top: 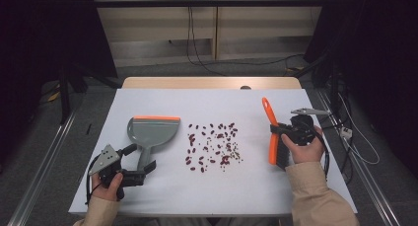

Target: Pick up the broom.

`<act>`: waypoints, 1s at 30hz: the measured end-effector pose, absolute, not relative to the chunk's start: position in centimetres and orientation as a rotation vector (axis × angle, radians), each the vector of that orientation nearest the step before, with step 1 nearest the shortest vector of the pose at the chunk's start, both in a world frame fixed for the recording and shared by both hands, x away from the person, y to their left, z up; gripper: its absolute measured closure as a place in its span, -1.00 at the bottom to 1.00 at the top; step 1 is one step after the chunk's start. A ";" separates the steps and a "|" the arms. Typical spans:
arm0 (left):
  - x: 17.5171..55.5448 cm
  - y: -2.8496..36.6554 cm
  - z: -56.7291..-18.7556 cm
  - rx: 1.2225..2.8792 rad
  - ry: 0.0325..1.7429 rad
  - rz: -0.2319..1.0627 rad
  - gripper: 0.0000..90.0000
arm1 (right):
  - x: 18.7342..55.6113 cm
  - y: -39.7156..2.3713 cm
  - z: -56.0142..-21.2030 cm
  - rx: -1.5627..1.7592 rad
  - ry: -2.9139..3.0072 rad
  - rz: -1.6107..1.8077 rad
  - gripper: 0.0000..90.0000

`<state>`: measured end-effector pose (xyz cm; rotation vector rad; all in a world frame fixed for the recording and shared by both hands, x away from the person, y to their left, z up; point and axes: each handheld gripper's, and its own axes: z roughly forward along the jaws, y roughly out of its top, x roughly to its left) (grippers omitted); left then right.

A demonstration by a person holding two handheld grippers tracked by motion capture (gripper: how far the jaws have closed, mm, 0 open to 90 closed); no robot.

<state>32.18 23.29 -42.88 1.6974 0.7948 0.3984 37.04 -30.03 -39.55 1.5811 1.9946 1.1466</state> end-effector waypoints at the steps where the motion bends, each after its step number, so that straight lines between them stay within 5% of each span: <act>1: 32.2 23.2 -42.9 1.697 0.800 0.398 -0.93 | 36.9 -30.1 -39.5 1.572 1.988 1.167 0.57; 30: 33.0 20.3 -40.5 1.688 0.715 0.355 -0.93 | 34.8 -30.9 -37.7 1.392 1.838 1.589 0.58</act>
